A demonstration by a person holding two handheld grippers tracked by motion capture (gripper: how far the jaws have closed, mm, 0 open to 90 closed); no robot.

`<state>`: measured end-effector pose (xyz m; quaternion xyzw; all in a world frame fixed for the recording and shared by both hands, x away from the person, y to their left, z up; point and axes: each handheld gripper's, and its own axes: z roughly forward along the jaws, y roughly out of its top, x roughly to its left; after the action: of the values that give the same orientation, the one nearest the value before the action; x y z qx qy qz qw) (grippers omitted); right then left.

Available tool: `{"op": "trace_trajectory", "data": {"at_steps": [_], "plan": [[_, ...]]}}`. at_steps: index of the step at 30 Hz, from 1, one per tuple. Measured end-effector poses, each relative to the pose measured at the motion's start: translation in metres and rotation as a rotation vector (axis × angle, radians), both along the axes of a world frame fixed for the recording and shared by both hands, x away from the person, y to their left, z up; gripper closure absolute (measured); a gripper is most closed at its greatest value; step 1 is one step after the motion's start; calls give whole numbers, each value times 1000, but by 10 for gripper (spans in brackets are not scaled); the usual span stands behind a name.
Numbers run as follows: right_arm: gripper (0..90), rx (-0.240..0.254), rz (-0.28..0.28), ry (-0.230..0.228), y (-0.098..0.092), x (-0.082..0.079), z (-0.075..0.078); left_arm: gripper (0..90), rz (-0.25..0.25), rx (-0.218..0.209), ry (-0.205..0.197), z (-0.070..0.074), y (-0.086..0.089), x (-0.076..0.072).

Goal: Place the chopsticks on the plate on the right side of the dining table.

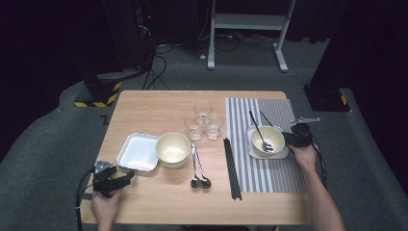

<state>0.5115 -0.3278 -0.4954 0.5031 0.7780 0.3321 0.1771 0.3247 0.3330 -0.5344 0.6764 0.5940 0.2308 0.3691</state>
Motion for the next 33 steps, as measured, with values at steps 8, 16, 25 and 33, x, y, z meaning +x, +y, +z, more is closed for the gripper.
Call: {"op": "trace_trajectory", "data": {"at_steps": [8, 16, 25, 33], "plan": [[846, 11, 10, 6, -1, 0, -2, 194, 0, 0, 0, 0, 0, 0], [785, 4, -3, -21, -2, -5, 3, 194, -1, -4, 0, 0, 0, 0], [882, 10, -21, -57, -5, -16, 7, 193, -1, -7, 0, 0, 1, 0], [894, 16, -48, -95, -8, -27, 13, 193, -3, -9, -1, 0, 1, 0]]}}
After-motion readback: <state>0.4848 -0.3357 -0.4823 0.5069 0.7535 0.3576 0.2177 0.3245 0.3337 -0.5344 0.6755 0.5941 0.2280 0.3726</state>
